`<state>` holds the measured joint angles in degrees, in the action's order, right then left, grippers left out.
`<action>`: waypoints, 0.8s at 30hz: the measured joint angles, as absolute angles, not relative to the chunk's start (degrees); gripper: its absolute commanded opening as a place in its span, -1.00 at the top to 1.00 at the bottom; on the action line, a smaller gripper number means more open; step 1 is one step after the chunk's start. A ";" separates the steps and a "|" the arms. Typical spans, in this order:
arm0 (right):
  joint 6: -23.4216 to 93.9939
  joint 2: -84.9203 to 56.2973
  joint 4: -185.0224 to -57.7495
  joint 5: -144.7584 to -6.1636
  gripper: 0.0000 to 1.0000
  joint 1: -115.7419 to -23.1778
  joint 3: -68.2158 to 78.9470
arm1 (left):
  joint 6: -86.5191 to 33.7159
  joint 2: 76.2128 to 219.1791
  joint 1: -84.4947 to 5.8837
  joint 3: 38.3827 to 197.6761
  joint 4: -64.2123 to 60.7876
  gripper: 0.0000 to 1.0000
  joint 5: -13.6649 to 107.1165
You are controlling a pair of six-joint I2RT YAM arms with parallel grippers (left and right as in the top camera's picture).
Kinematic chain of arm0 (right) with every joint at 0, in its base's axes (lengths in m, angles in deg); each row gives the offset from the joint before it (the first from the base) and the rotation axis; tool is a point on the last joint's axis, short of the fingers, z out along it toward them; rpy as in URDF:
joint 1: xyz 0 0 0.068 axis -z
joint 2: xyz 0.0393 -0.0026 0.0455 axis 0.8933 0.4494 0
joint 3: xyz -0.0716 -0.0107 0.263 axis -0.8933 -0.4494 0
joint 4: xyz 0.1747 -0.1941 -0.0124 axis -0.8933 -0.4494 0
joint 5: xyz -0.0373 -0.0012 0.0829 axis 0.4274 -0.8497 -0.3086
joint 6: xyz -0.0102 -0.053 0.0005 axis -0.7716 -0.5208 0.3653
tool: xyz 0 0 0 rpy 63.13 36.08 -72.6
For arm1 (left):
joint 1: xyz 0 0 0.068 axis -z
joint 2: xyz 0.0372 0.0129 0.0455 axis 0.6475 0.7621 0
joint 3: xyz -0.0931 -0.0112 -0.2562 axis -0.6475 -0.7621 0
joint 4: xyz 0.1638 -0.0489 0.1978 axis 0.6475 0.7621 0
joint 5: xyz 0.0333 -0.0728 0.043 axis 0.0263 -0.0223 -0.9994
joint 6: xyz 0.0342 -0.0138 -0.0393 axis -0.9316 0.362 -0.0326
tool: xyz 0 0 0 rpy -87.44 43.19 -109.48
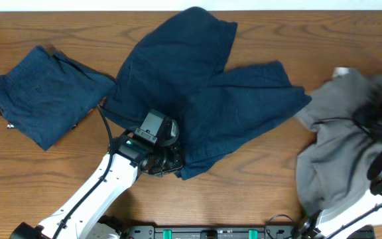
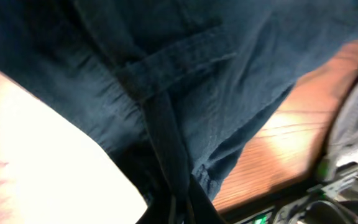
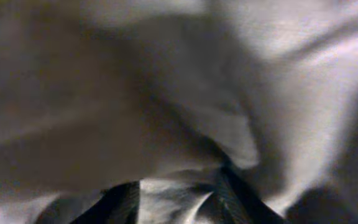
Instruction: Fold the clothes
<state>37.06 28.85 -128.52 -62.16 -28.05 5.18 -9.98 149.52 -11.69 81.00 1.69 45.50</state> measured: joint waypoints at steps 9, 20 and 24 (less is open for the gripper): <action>34.24 24.39 -137.57 -73.94 -0.25 -32.45 11.15 | -9.98 149.52 -11.69 81.00 3.98 0.88 44.10; 26.70 19.10 -147.65 -79.82 -0.20 -51.79 8.13 | -9.98 149.52 -11.69 81.00 4.22 0.88 43.93; 27.59 19.12 -144.00 -76.76 -0.21 -53.25 2.43 | -9.98 149.52 -11.69 81.00 4.44 0.88 43.93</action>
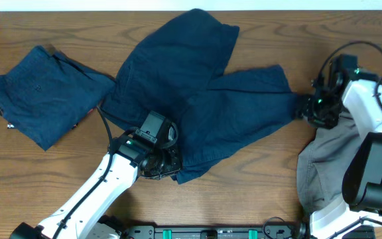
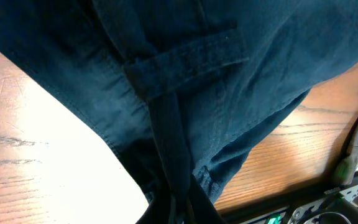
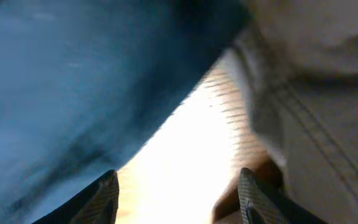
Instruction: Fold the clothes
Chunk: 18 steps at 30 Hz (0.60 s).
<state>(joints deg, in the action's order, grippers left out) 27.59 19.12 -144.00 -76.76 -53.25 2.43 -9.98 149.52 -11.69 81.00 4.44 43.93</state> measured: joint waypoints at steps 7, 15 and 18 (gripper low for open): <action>33.19 19.21 -139.32 -66.93 -0.20 -48.88 -5.64 | -9.98 149.52 -11.69 81.00 6.67 0.88 43.91; 37.95 19.34 -139.28 -62.64 -0.23 -36.01 -5.14 | -9.98 149.52 -11.69 80.98 16.31 0.88 43.73; 33.97 19.34 -139.30 -70.23 -0.28 -34.85 -4.37 | -9.98 149.52 -11.69 80.98 16.77 0.87 43.73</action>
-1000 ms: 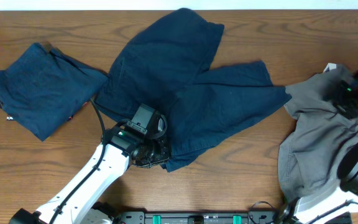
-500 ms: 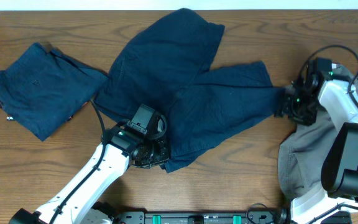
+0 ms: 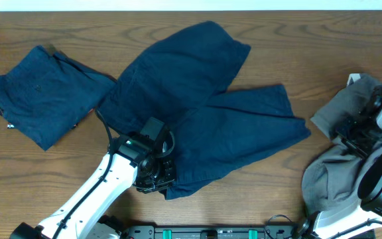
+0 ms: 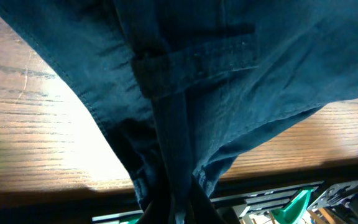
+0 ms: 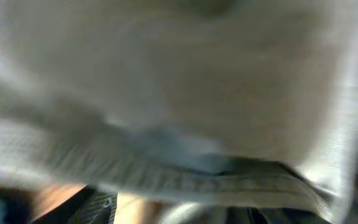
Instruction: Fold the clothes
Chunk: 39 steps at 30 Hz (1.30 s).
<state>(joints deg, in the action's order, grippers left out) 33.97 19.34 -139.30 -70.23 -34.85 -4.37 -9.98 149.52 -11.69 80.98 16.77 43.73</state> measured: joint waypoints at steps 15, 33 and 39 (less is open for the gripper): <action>24.34 19.34 -141.81 -87.76 -0.54 -45.91 -5.53 | -9.98 149.52 -11.69 80.98 15.00 0.87 43.73; 32.66 18.09 -134.82 -87.47 0.98 -46.26 -9.97 | -10.26 149.54 -11.69 80.98 15.06 -0.58 43.78; 31.90 13.89 -137.88 -87.36 0.98 -46.19 -4.55 | -2.72 149.54 -11.67 80.98 19.19 -0.87 45.26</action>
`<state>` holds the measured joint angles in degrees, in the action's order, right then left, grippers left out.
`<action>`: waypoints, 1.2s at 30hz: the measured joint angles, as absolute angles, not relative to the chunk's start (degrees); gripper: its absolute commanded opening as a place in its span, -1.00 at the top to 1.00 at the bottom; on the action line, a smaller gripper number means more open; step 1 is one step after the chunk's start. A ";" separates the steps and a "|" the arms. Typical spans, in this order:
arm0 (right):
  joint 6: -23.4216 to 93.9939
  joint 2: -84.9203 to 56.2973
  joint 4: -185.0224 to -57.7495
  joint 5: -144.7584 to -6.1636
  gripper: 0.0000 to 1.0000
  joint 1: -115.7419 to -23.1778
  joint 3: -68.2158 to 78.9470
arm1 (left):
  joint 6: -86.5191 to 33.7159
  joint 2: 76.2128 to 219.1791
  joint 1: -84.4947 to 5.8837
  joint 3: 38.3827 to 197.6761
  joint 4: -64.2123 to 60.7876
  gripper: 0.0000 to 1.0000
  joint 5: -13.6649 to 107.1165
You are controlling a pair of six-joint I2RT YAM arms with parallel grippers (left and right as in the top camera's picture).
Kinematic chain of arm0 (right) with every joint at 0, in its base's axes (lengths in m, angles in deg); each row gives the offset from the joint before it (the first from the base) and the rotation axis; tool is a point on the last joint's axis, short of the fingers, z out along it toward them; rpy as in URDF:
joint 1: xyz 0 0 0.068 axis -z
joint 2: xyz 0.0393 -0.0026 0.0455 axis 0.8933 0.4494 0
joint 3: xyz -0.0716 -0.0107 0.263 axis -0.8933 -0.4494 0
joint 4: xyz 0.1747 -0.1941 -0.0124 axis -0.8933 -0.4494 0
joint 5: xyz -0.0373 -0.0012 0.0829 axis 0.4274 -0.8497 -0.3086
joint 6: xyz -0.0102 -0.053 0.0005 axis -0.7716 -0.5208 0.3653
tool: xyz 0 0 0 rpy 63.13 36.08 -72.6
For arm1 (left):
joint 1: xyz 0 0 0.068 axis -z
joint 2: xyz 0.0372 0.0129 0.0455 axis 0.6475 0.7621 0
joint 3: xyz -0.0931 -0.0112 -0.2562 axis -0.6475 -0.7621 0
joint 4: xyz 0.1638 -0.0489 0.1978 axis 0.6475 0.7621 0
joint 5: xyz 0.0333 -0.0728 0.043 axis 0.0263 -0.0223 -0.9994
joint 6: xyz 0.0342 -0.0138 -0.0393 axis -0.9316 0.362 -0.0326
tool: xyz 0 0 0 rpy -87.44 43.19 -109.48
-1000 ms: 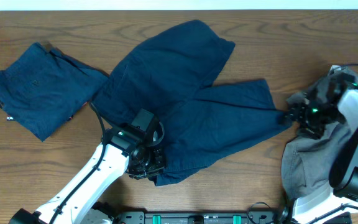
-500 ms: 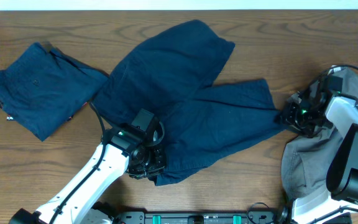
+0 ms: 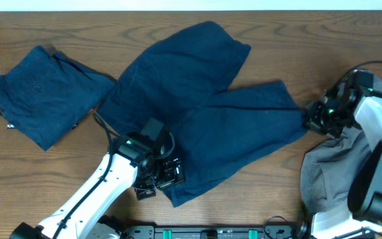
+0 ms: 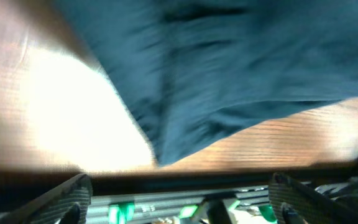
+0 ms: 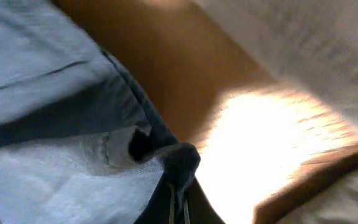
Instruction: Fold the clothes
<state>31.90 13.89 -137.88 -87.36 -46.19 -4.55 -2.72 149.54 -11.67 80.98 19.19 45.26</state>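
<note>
Navy trousers (image 3: 197, 99) lie spread across the middle of the table, one leg reaching right. My left gripper (image 3: 159, 182) is at their near corner, open, with its fingers (image 4: 73, 194) wide apart and the navy cloth (image 4: 229, 68) lying beyond them, free. My right gripper (image 3: 312, 119) is at the end of the right trouser leg. It is shut on the hem (image 5: 180, 163), which bunches between the closed fingertips of that gripper (image 5: 179, 202).
A folded navy garment (image 3: 42, 93) lies at the left. A crumpled grey garment (image 3: 337, 172) is heaped at the right edge, just beyond my right arm. Bare wood (image 3: 257, 192) shows along the front, where the arm bases stand.
My left gripper has opened and let go of the trousers' near corner. My right gripper has moved from the grey heap to the trouser leg end and shut on its hem.
At first my left gripper was shut on the trousers' near edge and my right was buried in grey cloth. Then the right stood open by the leg end, then back at the grey heap while the trousers lay flatter. Now left is open, right holds the hem.
</note>
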 measured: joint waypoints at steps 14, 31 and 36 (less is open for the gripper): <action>32.31 11.38 -141.33 -82.58 0.98 -46.11 -3.69 | 28.27 149.56 -2.31 76.13 0.11 -0.96 39.60; 37.17 6.20 -146.58 -72.02 0.98 -38.72 -2.78 | 12.47 154.18 -26.25 75.06 -19.56 -0.70 28.32; 37.25 6.20 -146.62 -71.82 0.98 -39.18 -2.75 | 9.54 162.20 -31.67 75.04 -30.42 -0.56 27.80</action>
<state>37.25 6.20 -146.62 -71.82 -39.18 -2.75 9.54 162.20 -31.67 75.04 -30.42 27.80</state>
